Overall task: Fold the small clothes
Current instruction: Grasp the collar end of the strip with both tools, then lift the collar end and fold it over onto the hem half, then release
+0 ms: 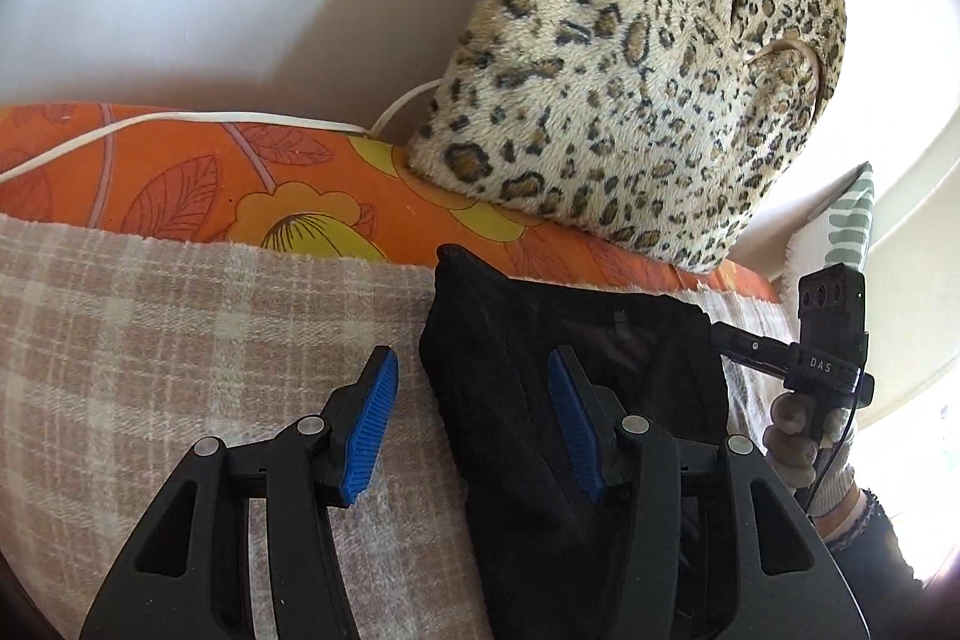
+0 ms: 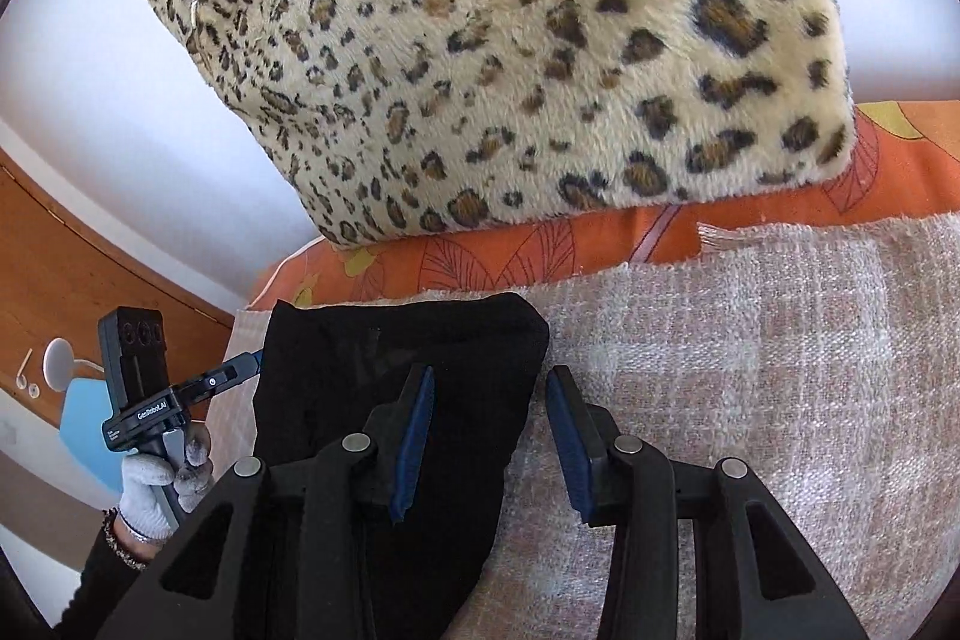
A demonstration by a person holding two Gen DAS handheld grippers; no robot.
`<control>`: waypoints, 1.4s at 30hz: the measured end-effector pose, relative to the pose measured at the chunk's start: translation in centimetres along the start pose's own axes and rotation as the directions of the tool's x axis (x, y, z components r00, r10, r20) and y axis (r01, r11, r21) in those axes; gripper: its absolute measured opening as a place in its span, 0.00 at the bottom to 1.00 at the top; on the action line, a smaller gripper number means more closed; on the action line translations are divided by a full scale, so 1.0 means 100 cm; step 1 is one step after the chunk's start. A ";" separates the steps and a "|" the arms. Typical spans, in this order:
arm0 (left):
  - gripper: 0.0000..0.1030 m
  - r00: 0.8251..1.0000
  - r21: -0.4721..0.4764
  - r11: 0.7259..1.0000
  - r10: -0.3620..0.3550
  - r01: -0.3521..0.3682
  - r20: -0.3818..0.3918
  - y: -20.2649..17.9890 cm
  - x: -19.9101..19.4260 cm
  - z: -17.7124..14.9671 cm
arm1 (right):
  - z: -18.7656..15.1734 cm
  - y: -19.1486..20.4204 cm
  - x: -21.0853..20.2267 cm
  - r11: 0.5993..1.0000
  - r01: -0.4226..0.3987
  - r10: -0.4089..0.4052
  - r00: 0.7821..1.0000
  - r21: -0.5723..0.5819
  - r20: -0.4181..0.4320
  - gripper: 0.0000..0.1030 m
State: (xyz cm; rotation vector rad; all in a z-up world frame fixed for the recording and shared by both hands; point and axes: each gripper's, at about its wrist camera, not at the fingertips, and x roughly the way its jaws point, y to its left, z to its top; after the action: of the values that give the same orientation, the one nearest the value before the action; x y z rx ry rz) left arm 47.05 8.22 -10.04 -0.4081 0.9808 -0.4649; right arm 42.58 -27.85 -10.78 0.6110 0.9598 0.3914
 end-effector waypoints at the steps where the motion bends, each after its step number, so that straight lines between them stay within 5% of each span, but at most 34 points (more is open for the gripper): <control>1: 0.49 1.000 -0.013 1.000 -0.014 0.014 -0.003 0.002 0.003 0.003 | 0.001 0.000 0.001 1.000 -0.003 0.003 1.000 0.000 -0.003 0.40; 5: 0.41 0.998 -0.013 0.998 -0.061 0.061 -0.009 0.001 0.013 0.008 | 0.004 0.005 0.006 1.000 -0.004 0.004 1.000 -0.017 -0.015 0.39; 6: 0.34 0.998 0.007 0.998 -0.055 0.055 -0.010 -0.003 0.015 0.009 | 0.004 0.006 0.008 1.000 -0.006 0.006 1.000 -0.022 -0.020 0.36; 7: 0.16 0.999 0.028 0.999 -0.039 0.039 -0.015 -0.006 0.018 0.011 | 0.004 0.007 0.009 1.000 -0.004 0.003 1.000 -0.028 -0.023 0.35; 9: 0.04 1.000 0.057 0.998 0.005 -0.004 -0.018 -0.011 0.023 0.015 | 0.005 0.010 0.012 0.999 0.003 -0.004 1.000 -0.042 -0.026 0.23; 12: 0.04 0.998 0.097 0.993 0.060 -0.061 0.011 -0.015 0.021 0.022 | 0.008 0.022 0.019 0.994 0.063 -0.068 0.997 -0.089 -0.045 0.03; 17: 0.04 0.996 0.132 0.987 0.089 -0.087 -0.003 -0.014 0.024 0.025 | 0.020 0.043 0.024 0.968 0.156 -0.166 0.985 -0.198 -0.036 0.03; 21: 0.11 0.997 0.107 0.991 0.080 -0.078 -0.013 -0.008 0.025 0.025 | 0.021 0.036 0.029 0.975 0.145 -0.159 0.985 -0.169 -0.069 0.22; 23: 0.28 0.997 0.073 0.994 0.081 -0.080 -0.014 -0.002 0.024 0.026 | 0.020 0.031 0.022 0.983 0.114 -0.122 0.991 -0.141 -0.050 0.35; 31: 0.27 0.999 0.056 0.997 0.045 -0.045 -0.003 0.000 0.027 0.025 | 0.019 0.012 0.017 0.997 0.042 -0.044 0.998 -0.060 -0.039 0.36; 33: 0.20 0.998 0.074 0.996 0.056 -0.055 -0.001 -0.004 0.029 0.024 | 0.020 0.010 0.017 0.997 0.052 -0.054 0.998 -0.061 -0.033 0.31; 34: 0.07 0.998 0.082 0.995 0.059 -0.058 -0.007 -0.006 0.032 0.025 | 0.019 0.012 0.018 0.996 0.058 -0.061 0.998 -0.068 -0.035 0.29; 38: 0.04 0.998 0.091 0.994 0.056 -0.055 -0.001 -0.012 0.034 0.025 | 0.020 0.020 0.026 0.993 0.080 -0.084 0.995 -0.083 -0.046 0.08; 42: 0.04 0.999 0.111 0.993 0.047 -0.048 0.020 -0.021 0.028 0.027 | 0.021 0.031 0.025 0.991 0.089 -0.093 0.995 -0.104 -0.032 0.03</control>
State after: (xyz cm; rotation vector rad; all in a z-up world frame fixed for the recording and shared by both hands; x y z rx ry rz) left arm 50.32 5.32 -9.51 -0.2876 0.9413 -0.4698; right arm 45.59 -24.72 -9.53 0.4664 0.9928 0.3691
